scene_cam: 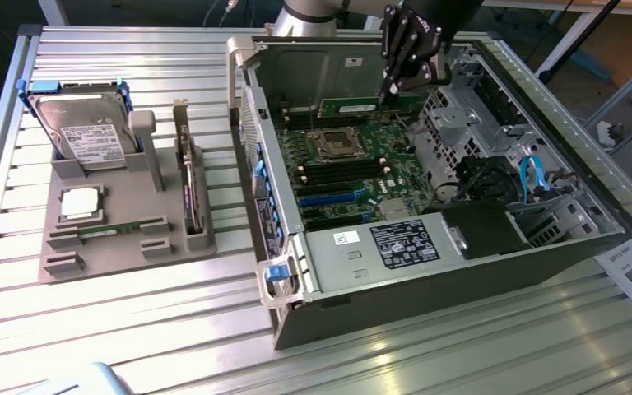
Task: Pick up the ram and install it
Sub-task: 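Insert the ram into the slot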
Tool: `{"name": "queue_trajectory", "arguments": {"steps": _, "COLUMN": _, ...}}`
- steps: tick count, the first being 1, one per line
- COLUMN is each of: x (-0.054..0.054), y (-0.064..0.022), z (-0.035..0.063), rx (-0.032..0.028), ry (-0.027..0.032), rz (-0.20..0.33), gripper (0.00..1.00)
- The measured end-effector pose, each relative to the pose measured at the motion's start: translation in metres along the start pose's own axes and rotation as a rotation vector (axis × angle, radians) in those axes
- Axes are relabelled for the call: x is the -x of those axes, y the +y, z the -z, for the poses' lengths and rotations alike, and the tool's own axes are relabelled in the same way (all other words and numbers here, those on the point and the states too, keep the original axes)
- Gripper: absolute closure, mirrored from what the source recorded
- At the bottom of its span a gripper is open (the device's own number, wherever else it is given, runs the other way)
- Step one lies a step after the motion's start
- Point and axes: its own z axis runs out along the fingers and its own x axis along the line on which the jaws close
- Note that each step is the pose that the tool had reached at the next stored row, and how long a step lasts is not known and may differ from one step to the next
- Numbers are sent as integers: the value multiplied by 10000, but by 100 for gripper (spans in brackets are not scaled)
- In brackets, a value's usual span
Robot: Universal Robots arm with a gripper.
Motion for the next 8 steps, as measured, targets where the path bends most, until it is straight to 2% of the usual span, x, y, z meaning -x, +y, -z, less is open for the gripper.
{"name": "queue_trajectory", "arguments": {"steps": 8, "x": 0, "y": 0, "z": 0, "rx": 0, "ry": 0, "rz": 0, "gripper": 88}}
